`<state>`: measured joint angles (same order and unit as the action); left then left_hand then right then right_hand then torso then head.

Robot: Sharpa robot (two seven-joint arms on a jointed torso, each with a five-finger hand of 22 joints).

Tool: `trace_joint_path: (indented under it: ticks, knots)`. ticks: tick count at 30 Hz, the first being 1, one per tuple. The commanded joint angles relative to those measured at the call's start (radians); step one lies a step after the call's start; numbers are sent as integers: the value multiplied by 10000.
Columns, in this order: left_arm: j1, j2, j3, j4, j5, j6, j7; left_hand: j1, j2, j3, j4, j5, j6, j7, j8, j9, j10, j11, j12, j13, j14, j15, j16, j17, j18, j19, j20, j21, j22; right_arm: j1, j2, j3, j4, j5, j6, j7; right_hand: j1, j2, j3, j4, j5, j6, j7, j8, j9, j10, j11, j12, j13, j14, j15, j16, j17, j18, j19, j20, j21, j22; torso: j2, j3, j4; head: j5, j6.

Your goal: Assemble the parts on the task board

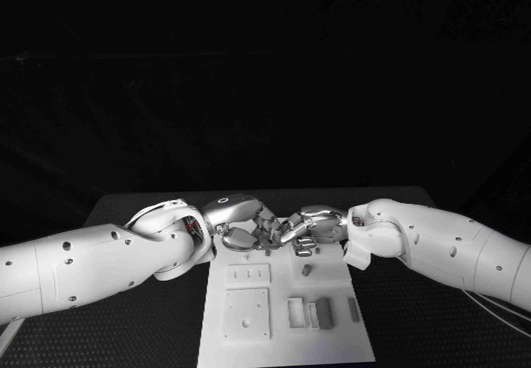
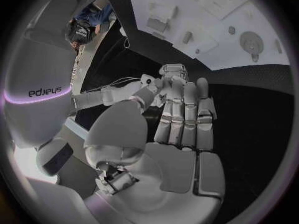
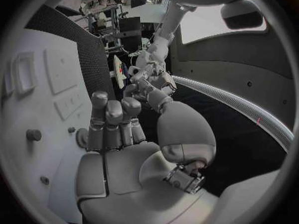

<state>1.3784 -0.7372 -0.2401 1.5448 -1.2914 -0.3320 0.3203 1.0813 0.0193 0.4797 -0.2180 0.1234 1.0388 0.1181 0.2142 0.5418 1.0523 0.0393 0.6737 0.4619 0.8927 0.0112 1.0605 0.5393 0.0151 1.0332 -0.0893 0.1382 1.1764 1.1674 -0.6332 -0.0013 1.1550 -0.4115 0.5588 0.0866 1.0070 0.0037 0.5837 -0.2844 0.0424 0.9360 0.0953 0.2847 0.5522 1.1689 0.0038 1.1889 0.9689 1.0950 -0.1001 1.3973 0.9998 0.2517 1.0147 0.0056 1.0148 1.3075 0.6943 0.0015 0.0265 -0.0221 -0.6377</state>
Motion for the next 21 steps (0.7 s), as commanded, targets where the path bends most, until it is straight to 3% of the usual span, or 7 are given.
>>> trace_joint_path:
  ticks: [1, 7, 11, 12, 14, 17, 21]
  knots:
    - [2, 21, 11, 18, 85, 29, -72, -6, 177, 82, 24, -29, 167, -43, 150, 89, 86, -64, 76, 17, 84, -65, 71, -27, -14, 119, -18, 70, 38, 1, 35, 3, 17, 80, 234, 47, -73, 11, -16, -23, 61, 265, 175, 25, 19, -75, -30, 26, 15, -35, -13, -13, 11, 101, -75, 16, -41, 51, 3, -3, -1, -1, -6]
    - [2, 1, 14, -1, 674, 99, -93, -112, 252, 163, 164, -2, 333, -136, 323, 182, 239, -131, 85, 2, 217, -137, 126, -84, -26, 226, -82, 69, 86, 1, 55, 3, -47, 80, 33, -21, -89, -96, -37, -28, 61, 174, 208, -34, 11, -113, -1, 20, 19, -68, 6, -23, 8, 101, -102, 27, -51, 54, 2, -10, -3, -17, -21]
    - [3, -36, 15, -31, 1118, 165, -178, -163, 256, 199, 219, 6, 372, -161, 377, 215, 302, -156, 85, -7, 270, -163, 149, -102, -33, 271, -109, 71, 108, 1, 45, 3, -77, 80, -177, -80, -228, -343, -129, 22, 58, -134, 303, -220, -57, -199, 86, -24, 3, -126, 74, -62, -9, 100, -141, 57, -80, 46, 0, -10, 2, -10, -23]
    - [3, -43, 15, -38, 1292, 203, -222, -186, 249, 210, 237, 16, 391, -173, 401, 229, 332, -168, 88, -9, 293, -175, 161, -108, -35, 292, -122, 73, 118, 1, 40, 3, -95, 81, -196, -71, -498, -550, -348, 61, 52, -366, 360, -353, -112, -252, 162, -58, -9, -158, 123, -87, -20, 81, -168, 88, -93, 45, -1, -10, 2, -9, -27]
    - [4, -60, 16, -49, 1552, 297, -301, -205, 245, 225, 251, 42, 409, -185, 425, 243, 361, -179, 89, -12, 317, -188, 172, -114, -37, 313, -135, 74, 129, 1, 14, 3, -97, 102, -344, -33, -715, -673, -547, 52, 51, -619, 472, -501, -175, -394, 245, -140, -39, -253, 224, -163, -51, 94, -263, 113, -162, 25, -3, -6, 3, -16, -26]
    - [5, -96, 17, -75, 2228, 579, -596, -251, 252, 251, 268, 147, 419, -196, 457, 262, 398, -194, 83, -20, 347, -206, 183, -130, -47, 341, -152, 71, 147, 1, -45, 3, -145, 294, -638, 94, -1067, -849, -822, 68, 60, -912, 604, -673, -253, -701, 379, -311, -110, -506, 357, -352, -124, 87, -505, 196, -351, -38, -2, -2, 7, -8, -32]
    - [10, -162, 18, -184, 2246, 982, -1518, -344, 288, 260, 290, 119, 409, -198, 479, 276, 406, -195, 58, -37, 347, -212, 176, -152, -63, 334, -164, 44, 157, 1, -163, 4, -378, 393, -983, 339, -1190, -818, -892, 107, 62, -961, 639, -703, -269, -782, 414, -330, -131, -592, 398, -391, -142, 100, -588, 242, -425, -65, -5, 7, 7, 18, -29]
